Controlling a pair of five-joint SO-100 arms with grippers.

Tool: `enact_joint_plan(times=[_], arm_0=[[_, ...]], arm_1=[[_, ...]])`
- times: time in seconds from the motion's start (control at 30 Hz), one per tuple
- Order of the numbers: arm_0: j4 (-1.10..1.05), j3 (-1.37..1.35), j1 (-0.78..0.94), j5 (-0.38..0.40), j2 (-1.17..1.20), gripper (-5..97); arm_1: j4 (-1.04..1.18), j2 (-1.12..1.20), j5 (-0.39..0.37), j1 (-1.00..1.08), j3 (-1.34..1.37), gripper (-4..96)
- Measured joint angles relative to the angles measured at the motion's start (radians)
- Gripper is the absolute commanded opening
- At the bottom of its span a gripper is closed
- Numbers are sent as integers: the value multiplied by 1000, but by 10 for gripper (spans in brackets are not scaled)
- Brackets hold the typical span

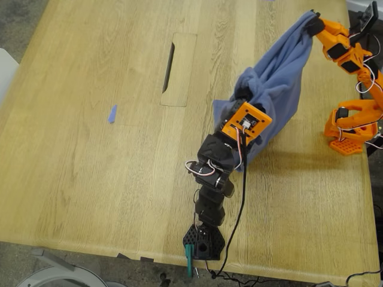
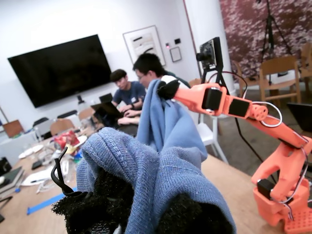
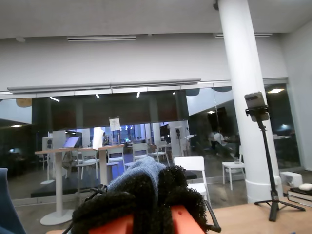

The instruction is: Fold a T-shirt

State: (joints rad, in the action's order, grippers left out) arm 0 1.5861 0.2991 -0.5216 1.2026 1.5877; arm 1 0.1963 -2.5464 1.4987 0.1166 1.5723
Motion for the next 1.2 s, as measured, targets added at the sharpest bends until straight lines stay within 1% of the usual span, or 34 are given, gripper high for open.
enact_joint_plan(times=[0.27, 0.6, 0.77, 1.03, 1.2], arm_0=[[0, 0, -80, 0, 2, -1], [-2, 0, -149, -8, 11, -1], [-60, -37, -215, -17, 15, -1], [-250, -126, -239, -41, 18, -1], [-388, -186, -229, -41, 18, -1]], arm_1=[[143, 0, 0, -9, -152, 0], [152, 0, -3, -3, -230, 1], [150, -2, -5, -29, -252, 2], [37, 5, 55, -49, -273, 2], [-89, 44, 74, -5, -275, 2]])
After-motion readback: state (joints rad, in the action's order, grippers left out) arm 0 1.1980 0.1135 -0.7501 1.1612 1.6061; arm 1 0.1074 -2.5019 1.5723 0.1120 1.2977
